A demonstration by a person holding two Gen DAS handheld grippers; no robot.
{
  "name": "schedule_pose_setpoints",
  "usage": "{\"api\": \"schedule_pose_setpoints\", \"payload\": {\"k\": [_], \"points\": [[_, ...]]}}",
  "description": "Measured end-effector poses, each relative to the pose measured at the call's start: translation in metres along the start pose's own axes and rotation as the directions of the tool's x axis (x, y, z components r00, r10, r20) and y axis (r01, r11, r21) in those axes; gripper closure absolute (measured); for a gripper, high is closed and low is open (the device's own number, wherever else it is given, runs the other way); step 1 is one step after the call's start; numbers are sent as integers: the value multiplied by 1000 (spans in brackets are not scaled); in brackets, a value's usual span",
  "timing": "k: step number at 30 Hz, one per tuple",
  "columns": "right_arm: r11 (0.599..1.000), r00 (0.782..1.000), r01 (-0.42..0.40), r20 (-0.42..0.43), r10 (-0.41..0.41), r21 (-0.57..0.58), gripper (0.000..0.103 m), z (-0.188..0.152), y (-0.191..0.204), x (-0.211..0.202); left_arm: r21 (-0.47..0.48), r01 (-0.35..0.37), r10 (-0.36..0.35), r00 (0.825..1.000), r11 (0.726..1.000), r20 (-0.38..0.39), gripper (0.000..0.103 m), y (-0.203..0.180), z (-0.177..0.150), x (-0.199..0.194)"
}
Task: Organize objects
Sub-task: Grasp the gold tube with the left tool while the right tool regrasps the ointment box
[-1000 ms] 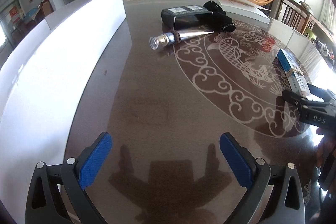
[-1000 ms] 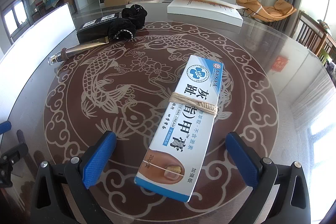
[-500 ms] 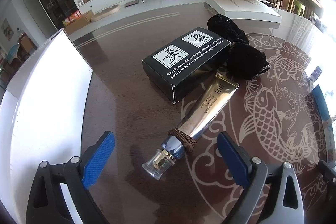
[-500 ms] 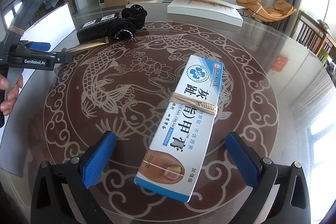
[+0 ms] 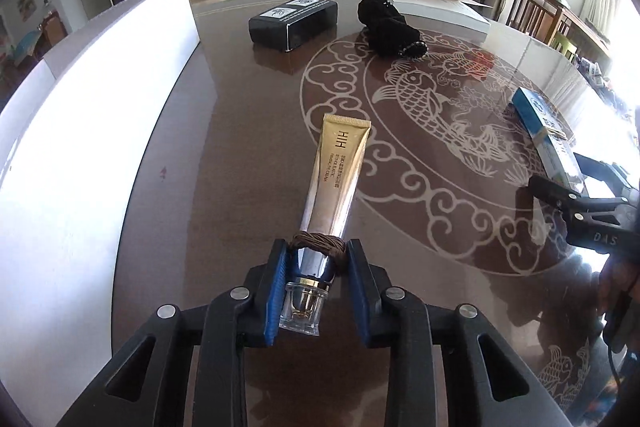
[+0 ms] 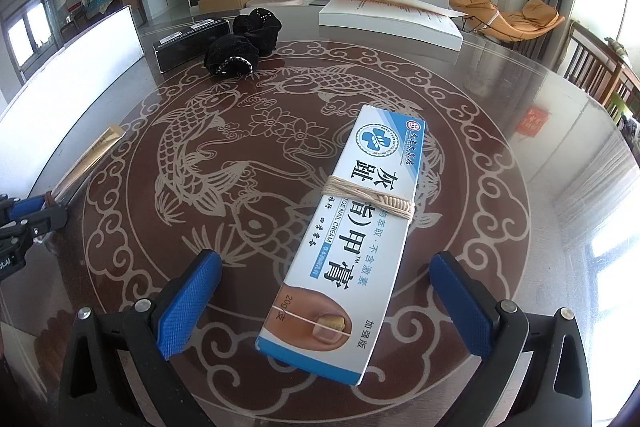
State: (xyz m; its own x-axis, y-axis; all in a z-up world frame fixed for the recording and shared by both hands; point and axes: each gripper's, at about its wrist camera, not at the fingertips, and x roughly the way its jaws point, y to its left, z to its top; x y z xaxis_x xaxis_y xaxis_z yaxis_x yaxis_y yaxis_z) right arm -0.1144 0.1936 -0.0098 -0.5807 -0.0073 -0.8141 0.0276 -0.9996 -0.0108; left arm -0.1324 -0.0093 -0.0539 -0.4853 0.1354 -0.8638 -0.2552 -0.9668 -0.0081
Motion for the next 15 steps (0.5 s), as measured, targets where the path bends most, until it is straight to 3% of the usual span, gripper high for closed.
{"api": "schedule_pose_setpoints", "payload": {"k": [1,3,5,7,8,9,11,15], "points": [[1000,1000,-5,-8,5,-7,0,2,0,1,-3,0,0,1000,1000,-1,62,3,-3,-2],[999,996,-30,-85,26,-38,0,12,1,6,-8,-28,28,1000,1000,9,35,4,-1,-2],[997,988,-52,-150,43,-53,0,24,1,12,3,-39,39,999,999,6,33,3,4,2],[997,986,-66,-157,59,-40,4,32,-4,15,35,-32,33,999,999,-4,51,-3,5,8],[997,989,-51,-143,43,-51,23,36,-6,13,47,-22,21,1000,999,10,75,-6,3,6],[997,990,-48,-134,39,-68,50,38,-7,11,59,-47,46,999,997,20,76,-10,2,4],[996,987,-66,-153,56,-59,59,39,-12,9,63,-60,57,997,996,49,76,-12,-6,-1],[987,980,-158,-123,156,-5,59,30,-18,-13,-75,0,9,993,997,115,76,10,-29,-25]]}}
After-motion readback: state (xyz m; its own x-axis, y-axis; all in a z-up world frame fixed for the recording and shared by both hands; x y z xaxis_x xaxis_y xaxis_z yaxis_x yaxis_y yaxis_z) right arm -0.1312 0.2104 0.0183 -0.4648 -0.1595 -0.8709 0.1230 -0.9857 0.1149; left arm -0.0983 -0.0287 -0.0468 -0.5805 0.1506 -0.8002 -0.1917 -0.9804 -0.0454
